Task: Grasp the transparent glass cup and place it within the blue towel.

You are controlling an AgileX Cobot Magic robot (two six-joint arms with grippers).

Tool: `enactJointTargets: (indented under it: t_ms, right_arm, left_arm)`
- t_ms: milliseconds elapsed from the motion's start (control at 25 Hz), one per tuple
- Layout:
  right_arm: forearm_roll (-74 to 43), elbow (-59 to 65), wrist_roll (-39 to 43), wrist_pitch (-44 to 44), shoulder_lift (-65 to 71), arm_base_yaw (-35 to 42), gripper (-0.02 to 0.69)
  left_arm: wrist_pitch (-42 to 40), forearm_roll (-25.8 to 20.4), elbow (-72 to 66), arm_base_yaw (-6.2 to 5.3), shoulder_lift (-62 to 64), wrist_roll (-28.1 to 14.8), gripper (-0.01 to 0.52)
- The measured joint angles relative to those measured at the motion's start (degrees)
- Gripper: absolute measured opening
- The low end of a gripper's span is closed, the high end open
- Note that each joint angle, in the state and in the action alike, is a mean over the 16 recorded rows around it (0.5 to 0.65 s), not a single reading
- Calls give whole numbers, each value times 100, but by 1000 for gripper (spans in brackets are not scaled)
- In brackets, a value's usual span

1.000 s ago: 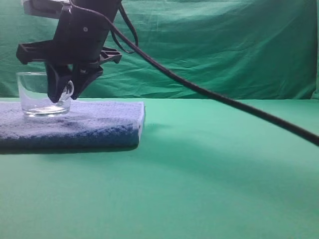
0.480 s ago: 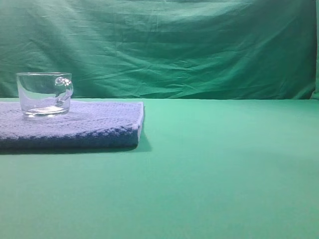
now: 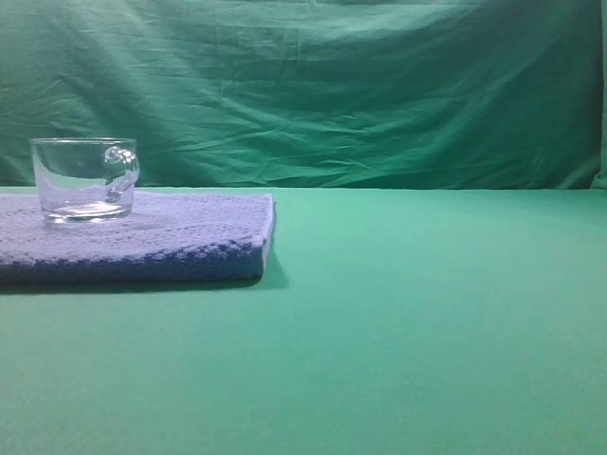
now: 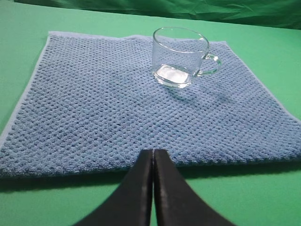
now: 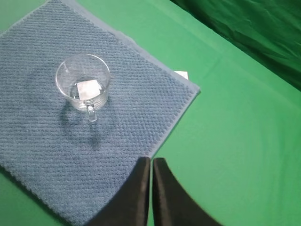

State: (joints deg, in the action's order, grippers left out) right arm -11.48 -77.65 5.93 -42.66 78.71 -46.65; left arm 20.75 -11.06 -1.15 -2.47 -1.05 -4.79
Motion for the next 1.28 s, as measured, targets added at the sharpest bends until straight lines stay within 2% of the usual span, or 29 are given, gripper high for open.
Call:
enactJointTargets:
  t_ms: [280,480,720,1000,1280]
  right_arm:
    - [204,2243,19,1415,-1674,0,0]
    - [298,3380,32,1835,-2921,0,0]
    - [348,4072,65,1594,-4178,0,0]
    - [284,4264,141,1043,-5159,42,0]
    - [184,4484,216,1002,-5740,671,0]
  left_arm:
    - [0,0,0,0,0,0,0]
    - [0,0,0,0,0,0,0]
    - [0,0,0,0,0,0,0]
    - [0,0,0,0,0,0,0]
    - [0,0,0,0,0,0,0]
